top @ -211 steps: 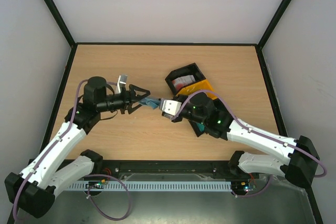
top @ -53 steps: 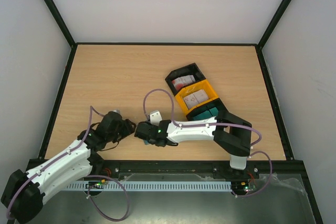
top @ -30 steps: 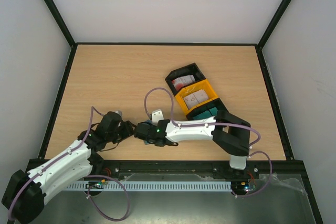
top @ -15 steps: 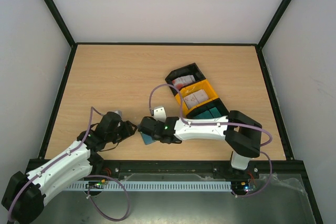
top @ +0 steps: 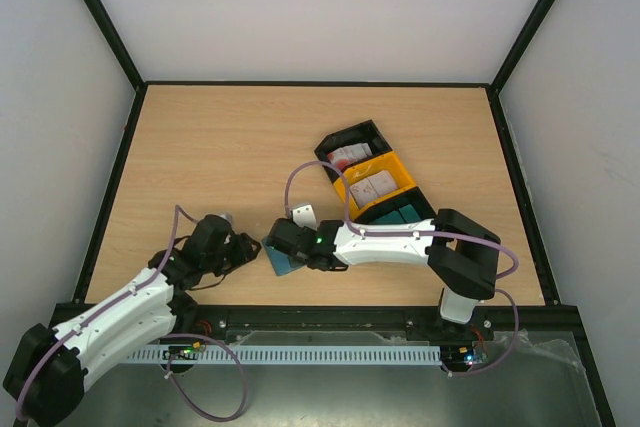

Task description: Put the credit cards into the card holder

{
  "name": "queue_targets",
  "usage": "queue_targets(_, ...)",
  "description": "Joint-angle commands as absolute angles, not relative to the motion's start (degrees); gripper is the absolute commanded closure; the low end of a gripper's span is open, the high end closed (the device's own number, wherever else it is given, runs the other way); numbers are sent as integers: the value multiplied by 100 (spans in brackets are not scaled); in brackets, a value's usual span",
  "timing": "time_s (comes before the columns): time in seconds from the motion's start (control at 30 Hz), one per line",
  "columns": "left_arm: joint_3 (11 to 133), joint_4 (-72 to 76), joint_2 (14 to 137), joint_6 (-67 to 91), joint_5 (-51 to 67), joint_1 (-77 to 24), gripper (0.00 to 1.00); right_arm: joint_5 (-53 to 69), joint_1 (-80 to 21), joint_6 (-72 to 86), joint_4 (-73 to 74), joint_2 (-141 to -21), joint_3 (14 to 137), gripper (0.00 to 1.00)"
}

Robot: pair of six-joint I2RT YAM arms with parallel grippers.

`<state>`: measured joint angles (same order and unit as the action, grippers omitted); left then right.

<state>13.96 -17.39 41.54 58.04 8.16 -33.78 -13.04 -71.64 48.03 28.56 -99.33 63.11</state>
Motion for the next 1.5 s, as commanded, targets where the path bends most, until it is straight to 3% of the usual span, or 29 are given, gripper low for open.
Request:
queue_targets(0.0,1332,-1666,4181,5749,905,-3355,44,-1287,-7154,4605,2768,-9810,6398,60)
queue_targets(0.57,1307,-1594,4248,5739,932,-3349,44,-1120,-7163,4171,2889,-10270,6708,61)
queue_targets(1.07,1292,-1545,4299,5717,939,-3353,44,-1253,-7163,4286,2962,-10243,6764,92)
queue_targets(1.47,1257,-1547,4267,5725,956,-3357,44,-1288,-7163,4399,3047,-10272,6772,94)
